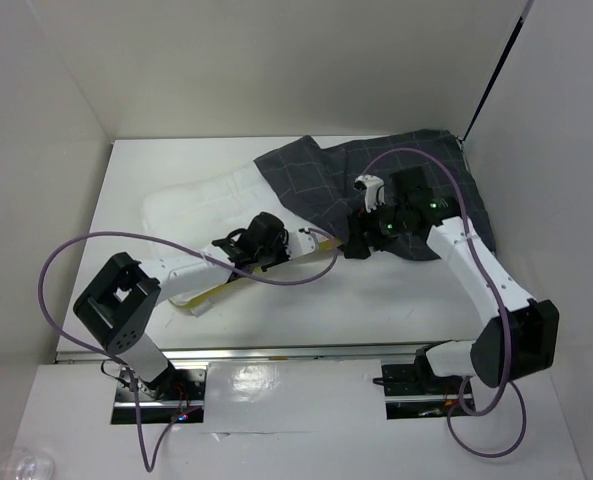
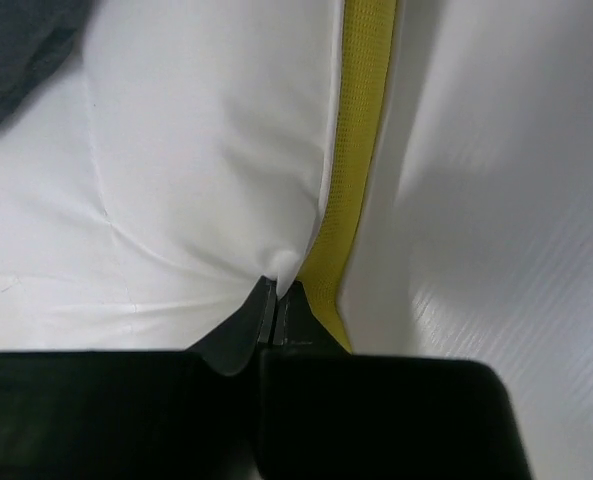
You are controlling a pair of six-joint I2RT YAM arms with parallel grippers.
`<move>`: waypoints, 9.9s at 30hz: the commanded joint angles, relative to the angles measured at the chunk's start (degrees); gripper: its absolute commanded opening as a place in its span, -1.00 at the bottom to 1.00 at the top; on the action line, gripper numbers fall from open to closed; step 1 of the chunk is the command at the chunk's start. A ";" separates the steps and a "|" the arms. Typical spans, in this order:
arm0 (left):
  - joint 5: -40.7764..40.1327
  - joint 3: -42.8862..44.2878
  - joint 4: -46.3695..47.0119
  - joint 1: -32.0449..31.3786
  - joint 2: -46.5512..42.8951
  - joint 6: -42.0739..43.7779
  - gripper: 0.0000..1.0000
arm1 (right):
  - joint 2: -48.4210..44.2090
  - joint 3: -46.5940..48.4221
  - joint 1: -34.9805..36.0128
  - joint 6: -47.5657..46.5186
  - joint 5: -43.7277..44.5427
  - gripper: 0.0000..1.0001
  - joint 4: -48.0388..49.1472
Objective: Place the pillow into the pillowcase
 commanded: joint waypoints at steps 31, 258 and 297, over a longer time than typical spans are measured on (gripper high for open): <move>54.10 46.94 -53.68 29.41 13.17 -10.08 -1.00 | -15.08 -25.67 8.63 -31.38 25.16 0.55 56.60; -0.38 21.99 -12.14 25.20 -8.25 2.10 -1.00 | 49.27 67.94 8.63 14.51 -7.98 0.32 14.67; -8.74 14.07 -2.18 9.55 -15.40 12.59 -1.00 | 38.28 56.59 20.05 0.80 28.67 0.66 27.25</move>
